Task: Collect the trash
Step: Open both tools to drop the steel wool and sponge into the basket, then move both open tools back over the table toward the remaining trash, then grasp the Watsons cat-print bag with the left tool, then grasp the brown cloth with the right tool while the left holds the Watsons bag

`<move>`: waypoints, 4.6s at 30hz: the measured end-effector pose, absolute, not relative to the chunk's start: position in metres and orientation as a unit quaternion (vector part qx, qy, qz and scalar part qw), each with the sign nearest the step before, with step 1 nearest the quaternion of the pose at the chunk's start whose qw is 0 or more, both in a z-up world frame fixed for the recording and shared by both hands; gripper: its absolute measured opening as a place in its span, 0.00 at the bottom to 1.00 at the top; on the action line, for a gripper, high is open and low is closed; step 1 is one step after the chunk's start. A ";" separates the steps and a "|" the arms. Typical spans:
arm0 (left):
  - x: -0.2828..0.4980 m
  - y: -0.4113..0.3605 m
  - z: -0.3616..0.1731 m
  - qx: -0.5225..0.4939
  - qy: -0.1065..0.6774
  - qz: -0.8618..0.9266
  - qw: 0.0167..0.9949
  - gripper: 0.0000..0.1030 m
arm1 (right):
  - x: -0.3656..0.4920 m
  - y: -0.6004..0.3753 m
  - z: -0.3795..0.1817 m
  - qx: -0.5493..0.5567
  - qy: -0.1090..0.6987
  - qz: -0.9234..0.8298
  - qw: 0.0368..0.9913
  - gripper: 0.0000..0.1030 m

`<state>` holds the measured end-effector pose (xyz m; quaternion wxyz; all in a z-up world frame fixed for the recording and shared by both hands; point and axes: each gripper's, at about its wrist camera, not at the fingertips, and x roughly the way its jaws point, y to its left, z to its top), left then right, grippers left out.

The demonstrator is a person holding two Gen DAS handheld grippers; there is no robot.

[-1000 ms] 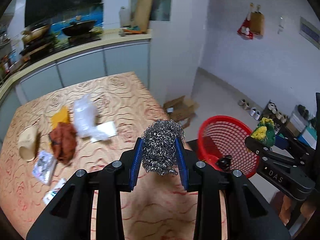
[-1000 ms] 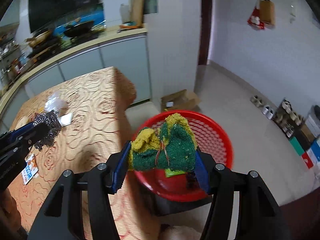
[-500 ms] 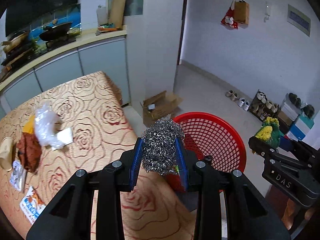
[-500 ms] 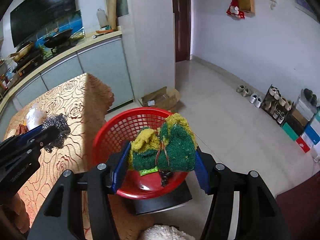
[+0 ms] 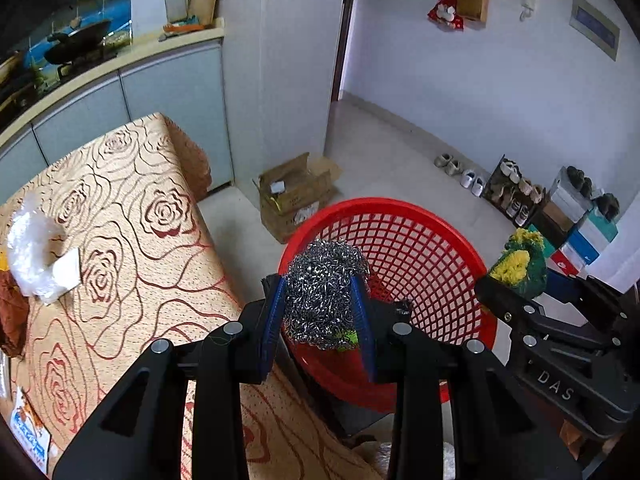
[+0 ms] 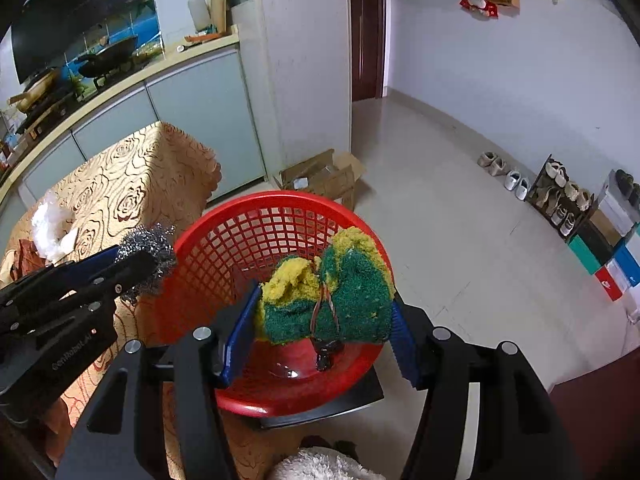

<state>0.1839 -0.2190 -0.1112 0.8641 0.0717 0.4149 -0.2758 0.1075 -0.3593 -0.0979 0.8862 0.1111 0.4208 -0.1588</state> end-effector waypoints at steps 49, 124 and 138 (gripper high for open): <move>0.154 -0.103 -0.071 0.009 0.386 -0.212 0.898 0.65 | 0.097 -0.302 -0.068 0.096 0.385 -0.119 0.910 0.68; 0.225 0.130 -0.140 0.010 0.444 -0.017 0.896 0.41 | 0.174 -0.101 -0.085 0.012 0.426 0.022 0.905 0.68; 0.202 0.141 -0.138 0.008 0.449 0.002 0.894 0.38 | 0.181 -0.078 -0.091 0.006 0.433 0.040 0.901 0.68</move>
